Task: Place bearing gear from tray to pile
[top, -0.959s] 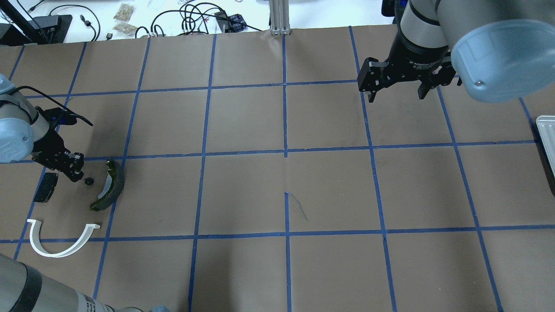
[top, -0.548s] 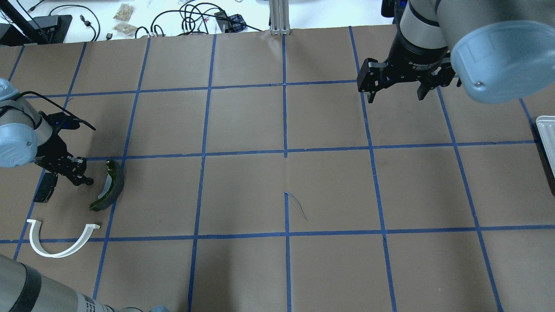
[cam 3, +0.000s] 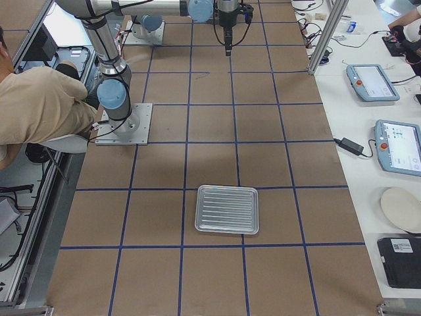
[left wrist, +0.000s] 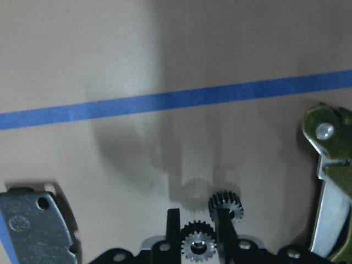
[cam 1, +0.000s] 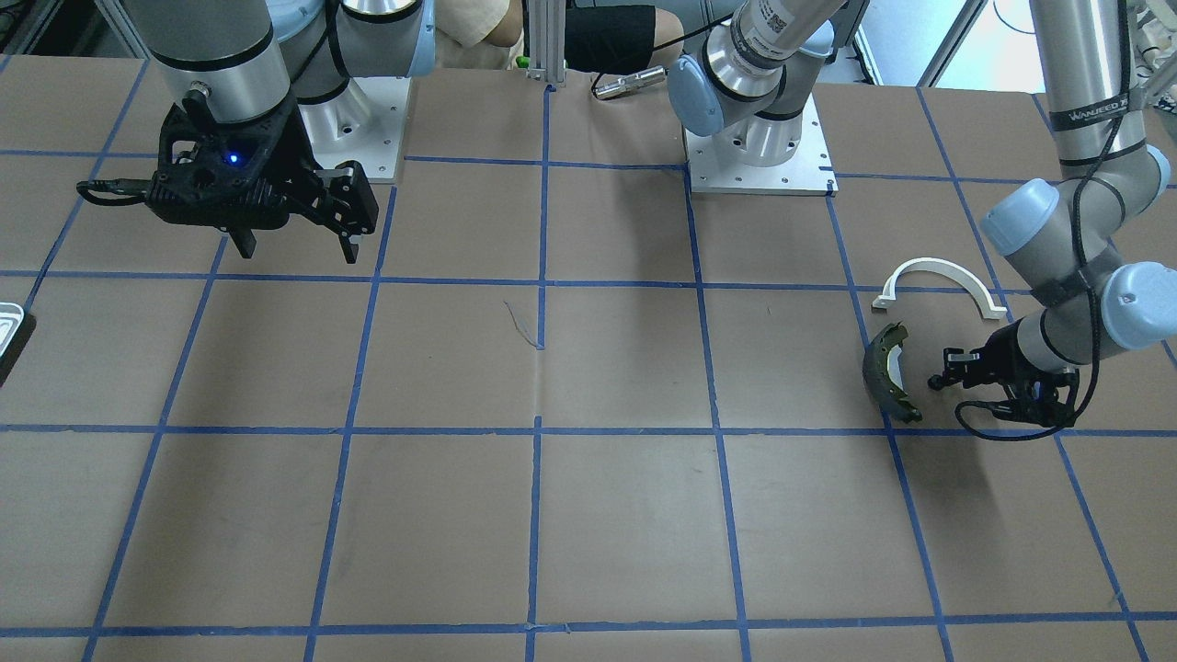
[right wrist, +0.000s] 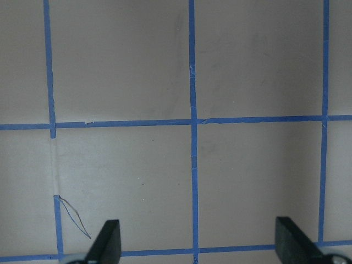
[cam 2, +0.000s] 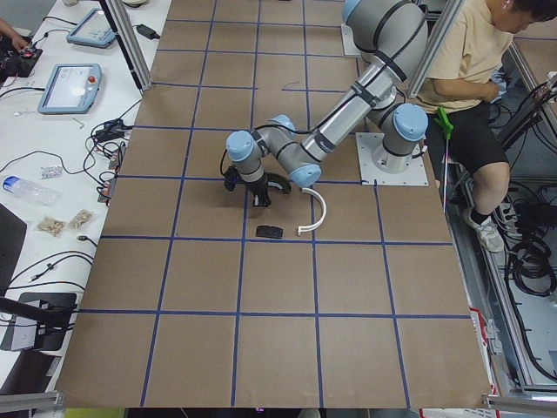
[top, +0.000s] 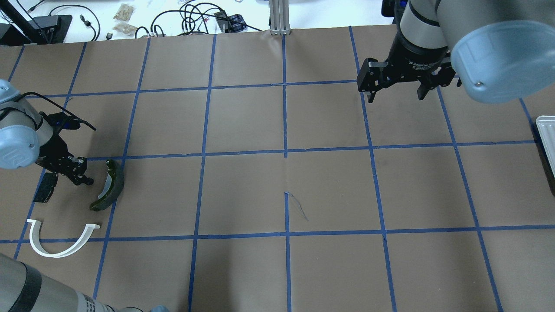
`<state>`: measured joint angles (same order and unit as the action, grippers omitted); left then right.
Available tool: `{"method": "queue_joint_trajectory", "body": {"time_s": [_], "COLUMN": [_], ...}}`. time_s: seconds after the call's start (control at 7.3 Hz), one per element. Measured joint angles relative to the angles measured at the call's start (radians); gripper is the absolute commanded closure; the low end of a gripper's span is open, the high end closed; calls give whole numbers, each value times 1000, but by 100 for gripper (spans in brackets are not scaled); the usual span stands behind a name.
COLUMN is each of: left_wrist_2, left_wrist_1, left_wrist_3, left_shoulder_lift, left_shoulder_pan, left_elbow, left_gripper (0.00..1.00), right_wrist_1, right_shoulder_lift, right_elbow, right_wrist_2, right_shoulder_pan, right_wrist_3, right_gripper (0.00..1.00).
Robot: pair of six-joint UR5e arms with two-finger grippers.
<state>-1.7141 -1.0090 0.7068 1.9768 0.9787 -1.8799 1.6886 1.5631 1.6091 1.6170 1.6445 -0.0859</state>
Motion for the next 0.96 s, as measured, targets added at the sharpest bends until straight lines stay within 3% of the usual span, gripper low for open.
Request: {"method": "queue_joint_trajectory", "body": {"time_s": [0.27, 0.69, 0.96], "left_wrist_2": [1, 11, 24], "left_wrist_1": [9, -19, -168], "left_wrist_3": [7, -15, -120], "left_shoulder_lift": [0, -43, -88], "left_shoulder_pan": [1, 26, 91], "left_elbow": [1, 20, 100], "left_gripper": [2, 0, 0], "right_wrist_1": [0, 0, 0], "right_shoulder_lift": [0, 0, 0], "right_elbow": [0, 0, 0], "right_wrist_2": [0, 0, 1], "right_shoulder_pan": [0, 0, 0], "right_wrist_3": [1, 0, 0], "right_gripper": [0, 0, 0]}}
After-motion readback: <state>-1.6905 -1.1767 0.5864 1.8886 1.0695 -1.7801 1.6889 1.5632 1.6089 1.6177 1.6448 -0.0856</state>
